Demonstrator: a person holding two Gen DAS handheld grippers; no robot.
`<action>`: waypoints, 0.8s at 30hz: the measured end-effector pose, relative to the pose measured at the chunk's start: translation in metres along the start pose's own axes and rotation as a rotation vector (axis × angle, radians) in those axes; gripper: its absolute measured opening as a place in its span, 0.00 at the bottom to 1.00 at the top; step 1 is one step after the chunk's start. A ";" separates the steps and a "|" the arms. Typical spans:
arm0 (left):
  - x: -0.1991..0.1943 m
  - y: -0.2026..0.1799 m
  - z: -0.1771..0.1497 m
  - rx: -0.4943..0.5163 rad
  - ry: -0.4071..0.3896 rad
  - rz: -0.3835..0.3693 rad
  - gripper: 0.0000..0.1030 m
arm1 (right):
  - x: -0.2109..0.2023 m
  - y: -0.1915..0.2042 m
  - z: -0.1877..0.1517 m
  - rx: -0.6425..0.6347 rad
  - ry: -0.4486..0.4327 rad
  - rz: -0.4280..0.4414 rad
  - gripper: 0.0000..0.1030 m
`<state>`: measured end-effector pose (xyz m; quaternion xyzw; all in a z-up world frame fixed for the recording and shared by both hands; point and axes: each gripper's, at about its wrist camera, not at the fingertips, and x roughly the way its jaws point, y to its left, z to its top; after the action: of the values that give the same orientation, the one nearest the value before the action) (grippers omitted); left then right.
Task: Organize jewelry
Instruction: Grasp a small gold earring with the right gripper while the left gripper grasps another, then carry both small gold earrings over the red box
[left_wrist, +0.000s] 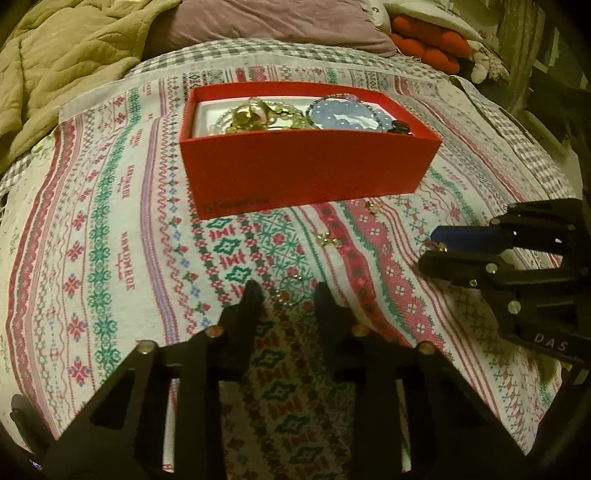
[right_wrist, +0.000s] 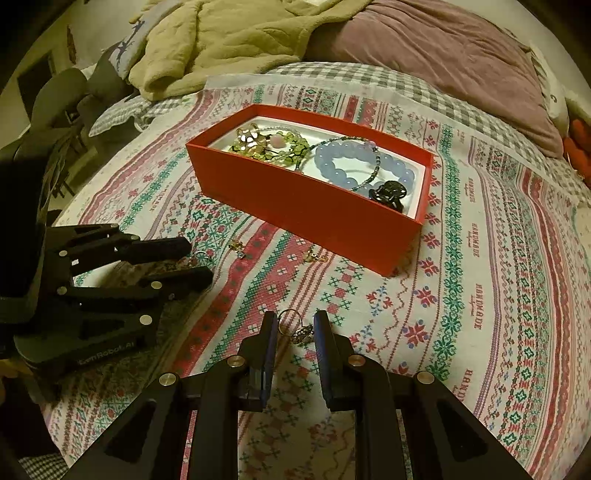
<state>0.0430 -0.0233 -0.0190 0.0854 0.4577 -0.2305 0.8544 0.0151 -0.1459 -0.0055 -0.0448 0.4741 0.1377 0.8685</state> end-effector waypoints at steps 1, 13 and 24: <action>0.000 -0.001 -0.001 0.001 -0.001 -0.003 0.27 | -0.001 0.000 0.000 0.001 -0.001 -0.001 0.20; -0.006 -0.007 -0.004 -0.007 -0.011 -0.036 0.03 | -0.009 0.000 0.004 0.021 -0.018 0.002 0.20; -0.021 -0.008 0.003 -0.029 -0.005 -0.044 0.03 | -0.024 -0.005 0.010 0.047 -0.046 0.011 0.20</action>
<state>0.0310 -0.0249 0.0008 0.0623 0.4607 -0.2427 0.8514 0.0123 -0.1529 0.0198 -0.0186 0.4575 0.1324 0.8791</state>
